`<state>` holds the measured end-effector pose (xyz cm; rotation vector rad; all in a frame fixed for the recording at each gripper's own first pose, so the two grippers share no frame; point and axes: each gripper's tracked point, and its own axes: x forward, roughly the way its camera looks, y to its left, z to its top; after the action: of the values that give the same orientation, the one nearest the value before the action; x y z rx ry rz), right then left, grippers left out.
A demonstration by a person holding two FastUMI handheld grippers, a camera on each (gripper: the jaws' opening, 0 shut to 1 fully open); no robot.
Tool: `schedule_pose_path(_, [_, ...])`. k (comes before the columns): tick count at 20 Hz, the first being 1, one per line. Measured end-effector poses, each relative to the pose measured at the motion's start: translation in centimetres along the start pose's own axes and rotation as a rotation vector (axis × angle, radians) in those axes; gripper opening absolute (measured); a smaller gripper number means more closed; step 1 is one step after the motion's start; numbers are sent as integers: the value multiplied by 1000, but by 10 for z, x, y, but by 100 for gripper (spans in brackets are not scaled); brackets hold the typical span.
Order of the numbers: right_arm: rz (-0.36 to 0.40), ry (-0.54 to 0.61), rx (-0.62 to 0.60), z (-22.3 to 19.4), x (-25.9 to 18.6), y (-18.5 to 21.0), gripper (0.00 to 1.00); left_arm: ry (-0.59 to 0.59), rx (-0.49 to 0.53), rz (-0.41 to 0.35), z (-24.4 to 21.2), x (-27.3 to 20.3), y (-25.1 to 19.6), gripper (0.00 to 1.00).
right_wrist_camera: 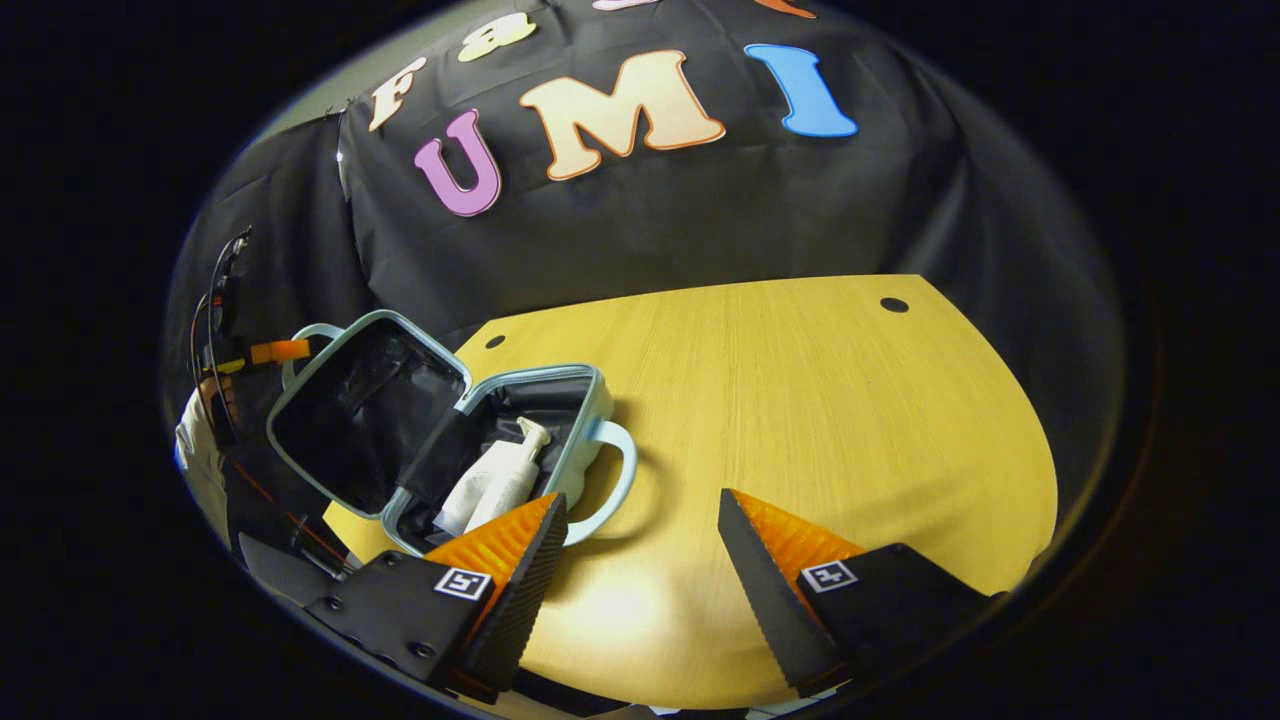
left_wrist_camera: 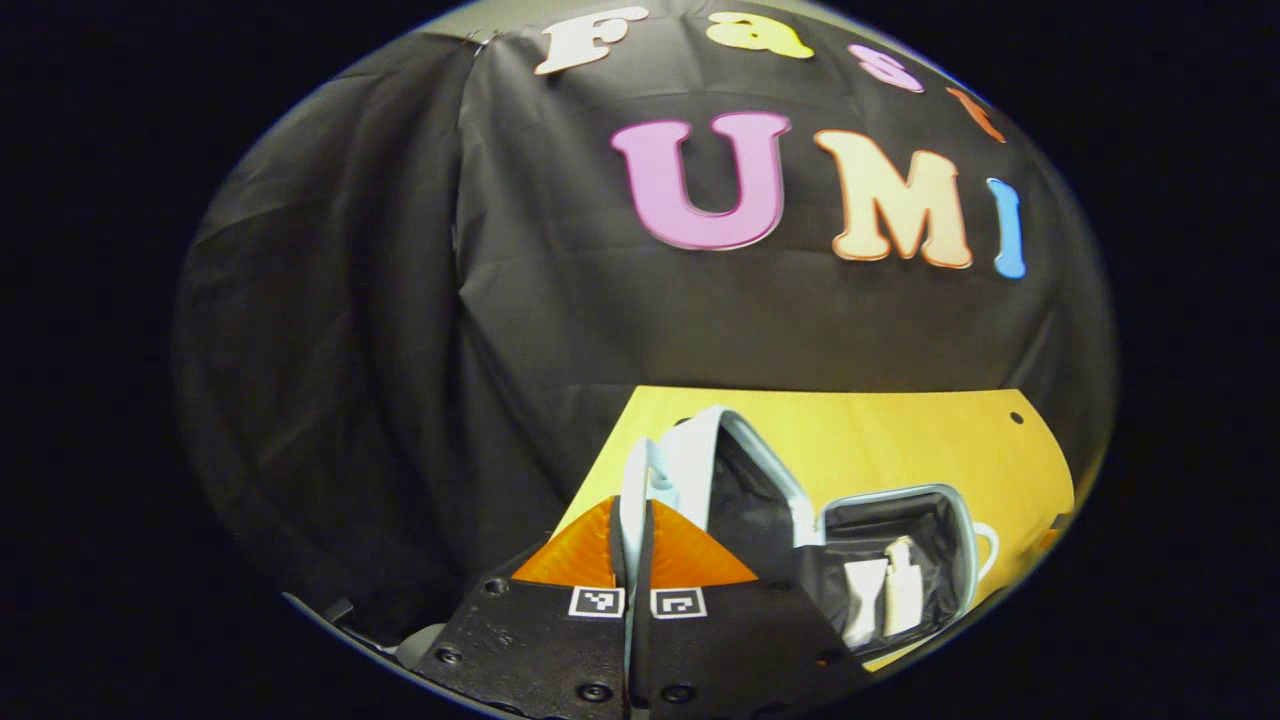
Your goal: First open the suitcase, pack the skin care products into it, and then close the suitcase.
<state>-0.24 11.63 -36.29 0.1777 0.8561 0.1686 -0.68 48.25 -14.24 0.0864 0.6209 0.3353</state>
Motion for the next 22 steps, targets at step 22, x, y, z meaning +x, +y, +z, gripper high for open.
schedule_pose_path(22, [-159,-74,82,10,-84,-171,96,73,115,-434,-77,-20,-392,0])
